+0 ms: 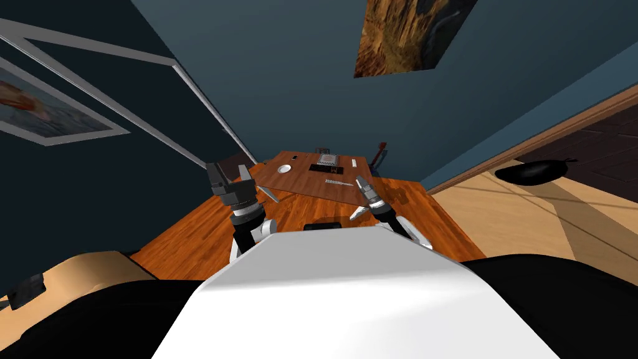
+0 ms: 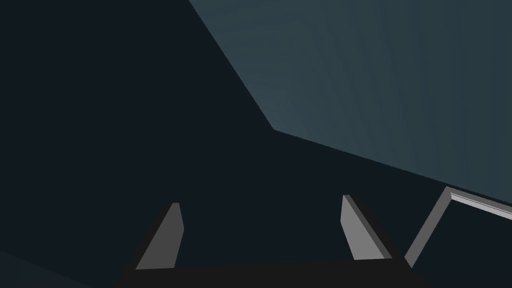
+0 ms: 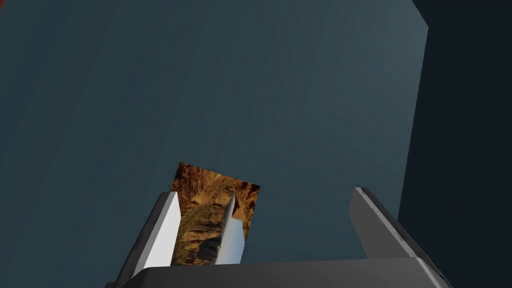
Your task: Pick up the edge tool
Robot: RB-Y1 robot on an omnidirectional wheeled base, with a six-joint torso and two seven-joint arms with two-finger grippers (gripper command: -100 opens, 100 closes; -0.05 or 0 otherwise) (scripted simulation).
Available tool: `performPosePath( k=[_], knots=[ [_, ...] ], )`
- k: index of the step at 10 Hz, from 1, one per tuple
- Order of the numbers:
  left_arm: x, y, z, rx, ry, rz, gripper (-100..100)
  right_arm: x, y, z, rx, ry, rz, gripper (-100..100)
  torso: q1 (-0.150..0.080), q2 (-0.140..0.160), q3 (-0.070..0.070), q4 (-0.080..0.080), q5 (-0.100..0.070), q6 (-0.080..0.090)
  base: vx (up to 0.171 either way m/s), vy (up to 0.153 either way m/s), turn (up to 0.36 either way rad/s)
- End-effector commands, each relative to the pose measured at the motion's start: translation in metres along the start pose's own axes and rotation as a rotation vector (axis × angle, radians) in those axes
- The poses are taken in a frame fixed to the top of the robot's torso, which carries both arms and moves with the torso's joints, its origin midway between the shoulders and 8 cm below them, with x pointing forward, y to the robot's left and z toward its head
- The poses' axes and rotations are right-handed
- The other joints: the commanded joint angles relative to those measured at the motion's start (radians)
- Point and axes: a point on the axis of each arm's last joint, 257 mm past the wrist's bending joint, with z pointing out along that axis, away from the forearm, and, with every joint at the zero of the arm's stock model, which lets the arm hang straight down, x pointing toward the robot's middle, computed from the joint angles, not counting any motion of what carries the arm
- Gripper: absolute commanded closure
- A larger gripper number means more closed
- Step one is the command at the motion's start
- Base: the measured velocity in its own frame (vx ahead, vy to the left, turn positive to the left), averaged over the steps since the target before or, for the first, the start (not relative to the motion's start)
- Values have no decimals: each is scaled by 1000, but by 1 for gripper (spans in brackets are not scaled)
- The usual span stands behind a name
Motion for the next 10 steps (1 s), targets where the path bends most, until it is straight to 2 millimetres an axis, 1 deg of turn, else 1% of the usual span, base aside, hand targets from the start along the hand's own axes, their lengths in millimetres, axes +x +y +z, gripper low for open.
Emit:
performPosePath(
  k=[1, 2, 3, 5, 6, 7, 8, 9, 10],
  knots=[
    [0, 0, 0, 0, 0, 0, 0, 12, -20, -9, 48, 68, -41, -100, 0, 0, 0, 0, 0, 0, -5, 13, 365],
    [0, 0, 0, 0, 0, 0, 0, 22, -39, -19, 91, 120, -69, -100, 0, 0, 0, 0, 0, -1, -7, 14, 432],
    [0, 0, 0, 0, 0, 0, 0, 23, -39, -20, 91, 133, -80, -100, 0, 0, 0, 0, 0, -1, -2, 7, 292],
    [0, 0, 0, 0, 0, 0, 0, 44, -79, -47, 182, 249, -139, -100, 0, -1, 0, 0, 0, -1, 6, 13, 454],
    [0, 0, 0, 0, 0, 0, 0, 45, -79, -48, 180, 262, -154, -100, 0, -1, -1, 0, 0, 0, 10, 4, 219],
    [0, 0, 0, 0, 0, 0, 0, 54, -100, -66, 227, 326, -185, -100, 0, -1, -1, 0, 0, 0, 15, 8, 348],
    [0, 0, 0, 0, 0, 0, 0, 62, -114, -81, 262, 380, -205, -100, 0, -1, -1, 0, 0, 0, 24, 10, 456],
    [0, 0, 0, 0, 0, 0, 0, 63, -121, -86, 273, 398, -225, -100, 0, -2, -1, 0, 0, 0, 21, 2, 397],
    [0, 0, 0, 0, 0, 0, 0, 70, -141, -109, 322, 462, -250, -100, 0, -2, -1, 0, 0, 0, 23, -2, 424]
  ],
)
